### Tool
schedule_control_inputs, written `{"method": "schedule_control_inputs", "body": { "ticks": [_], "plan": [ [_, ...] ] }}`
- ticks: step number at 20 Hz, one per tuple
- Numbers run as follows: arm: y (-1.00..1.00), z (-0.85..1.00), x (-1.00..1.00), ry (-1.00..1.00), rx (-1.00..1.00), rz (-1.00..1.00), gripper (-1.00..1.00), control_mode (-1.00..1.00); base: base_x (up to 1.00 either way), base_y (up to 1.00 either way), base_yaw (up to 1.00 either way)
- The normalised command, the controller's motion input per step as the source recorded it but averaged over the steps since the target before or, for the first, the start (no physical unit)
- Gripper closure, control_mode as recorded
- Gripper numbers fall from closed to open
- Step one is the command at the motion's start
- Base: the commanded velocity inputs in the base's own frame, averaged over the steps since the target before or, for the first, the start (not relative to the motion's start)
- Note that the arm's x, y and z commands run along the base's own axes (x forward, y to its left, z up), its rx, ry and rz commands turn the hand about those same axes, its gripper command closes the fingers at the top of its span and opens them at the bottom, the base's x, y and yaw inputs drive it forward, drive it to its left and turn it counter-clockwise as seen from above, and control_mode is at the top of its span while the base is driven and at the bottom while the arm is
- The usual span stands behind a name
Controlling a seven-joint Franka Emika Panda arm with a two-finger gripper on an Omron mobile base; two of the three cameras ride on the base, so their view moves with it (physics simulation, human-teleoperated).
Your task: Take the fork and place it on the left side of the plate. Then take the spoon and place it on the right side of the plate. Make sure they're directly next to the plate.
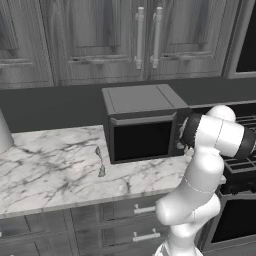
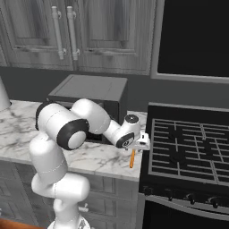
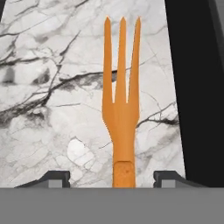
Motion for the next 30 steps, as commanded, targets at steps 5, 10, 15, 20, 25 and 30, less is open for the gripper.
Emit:
{"method": "schedule_control_inputs", "body": {
  "ticks": [5,10,15,20,25,30],
  "plan": [
    [0.00,-0.40,0.02,0.00,0.00,0.00,1.00,-1.00,0.00,0.00,0.00],
    [0.00,-0.44,0.00,0.05,0.00,0.00,1.00,-1.00,0.00,0.00,0.00],
    [-0.02,0.14,-0.33,0.01,0.07,0.00,1.00,-1.00,0.00,0.00,0.00],
    [-0.03,0.91,-0.72,-0.02,0.08,0.00,1.00,-1.00,0.00,0.00,0.00],
    [0.00,1.00,-0.80,-0.02,0.04,0.00,1.00,-1.00,0.00,0.00,0.00],
    [0.09,1.00,-0.65,0.00,0.00,0.00,1.00,-1.00,0.00,0.00,0.00]
  ]
}}
